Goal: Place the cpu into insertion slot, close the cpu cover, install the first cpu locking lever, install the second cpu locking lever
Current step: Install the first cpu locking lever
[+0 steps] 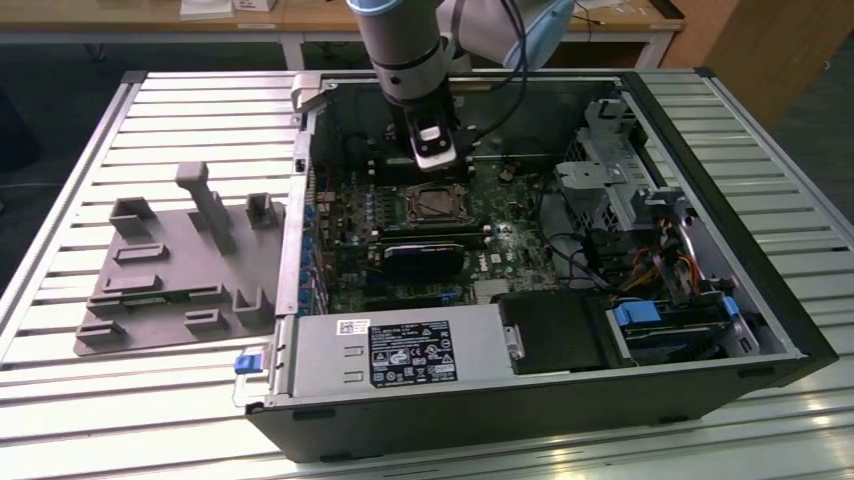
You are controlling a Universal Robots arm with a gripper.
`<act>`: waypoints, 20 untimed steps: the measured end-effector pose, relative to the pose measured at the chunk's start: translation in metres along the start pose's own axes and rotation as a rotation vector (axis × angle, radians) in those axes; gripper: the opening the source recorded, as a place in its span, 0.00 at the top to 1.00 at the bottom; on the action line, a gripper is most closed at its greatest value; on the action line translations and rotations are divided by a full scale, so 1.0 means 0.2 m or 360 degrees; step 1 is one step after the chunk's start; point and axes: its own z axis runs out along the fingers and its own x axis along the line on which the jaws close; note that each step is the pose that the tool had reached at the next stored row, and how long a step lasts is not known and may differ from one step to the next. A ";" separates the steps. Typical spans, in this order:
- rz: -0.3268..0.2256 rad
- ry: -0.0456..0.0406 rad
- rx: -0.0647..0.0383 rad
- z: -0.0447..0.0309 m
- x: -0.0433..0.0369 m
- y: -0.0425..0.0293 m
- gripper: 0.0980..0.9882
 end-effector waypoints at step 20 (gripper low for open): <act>0.0025 -0.0013 0.0018 0.054 0.010 -0.013 1.00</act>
